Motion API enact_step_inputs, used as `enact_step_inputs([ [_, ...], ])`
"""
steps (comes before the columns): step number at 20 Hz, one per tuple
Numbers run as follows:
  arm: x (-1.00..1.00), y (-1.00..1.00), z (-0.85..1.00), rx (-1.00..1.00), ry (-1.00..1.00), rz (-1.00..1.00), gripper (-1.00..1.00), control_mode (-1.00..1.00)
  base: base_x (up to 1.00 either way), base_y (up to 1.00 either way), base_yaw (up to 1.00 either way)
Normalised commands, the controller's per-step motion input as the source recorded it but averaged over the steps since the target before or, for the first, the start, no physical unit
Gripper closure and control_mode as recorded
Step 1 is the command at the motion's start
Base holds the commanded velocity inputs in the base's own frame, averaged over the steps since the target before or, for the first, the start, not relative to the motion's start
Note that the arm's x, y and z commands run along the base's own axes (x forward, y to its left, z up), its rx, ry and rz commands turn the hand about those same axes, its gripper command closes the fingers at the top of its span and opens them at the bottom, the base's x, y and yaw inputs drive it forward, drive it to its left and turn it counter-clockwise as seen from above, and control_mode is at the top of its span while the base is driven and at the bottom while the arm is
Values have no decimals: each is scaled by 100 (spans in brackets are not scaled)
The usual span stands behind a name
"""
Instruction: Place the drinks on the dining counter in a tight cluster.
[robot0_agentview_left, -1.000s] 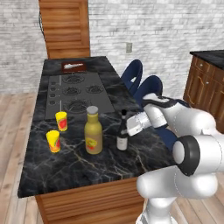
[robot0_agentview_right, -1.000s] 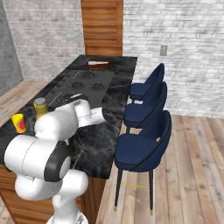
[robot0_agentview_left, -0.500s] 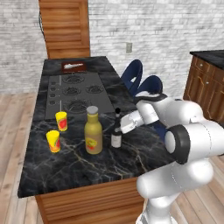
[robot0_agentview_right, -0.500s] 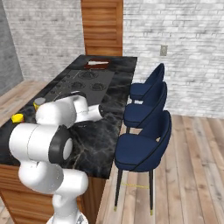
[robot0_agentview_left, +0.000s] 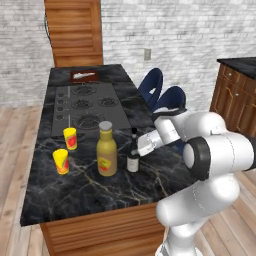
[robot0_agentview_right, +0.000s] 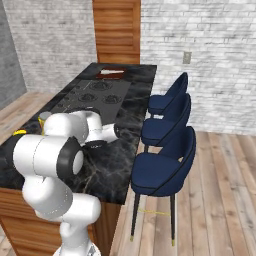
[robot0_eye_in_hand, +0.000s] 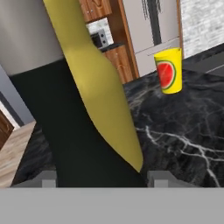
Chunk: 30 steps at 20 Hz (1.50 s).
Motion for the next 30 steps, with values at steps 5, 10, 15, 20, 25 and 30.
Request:
enact_step_inputs([
  [5,0,0,-34,0,-6,0,100,-100,0,0,0],
  [10,0,0,-6,0,-4,0,100,-100,0,0,0],
  [15,0,0,0,0,0,0,-100,-100,0,0,0],
  [20,0,0,0,0,0,0,-100,-100,0,0,0],
  [25,0,0,0,0,0,0,-100,-100,0,0,0],
  [30,-10,0,0,0,-7,0,-100,-100,0,0,0],
])
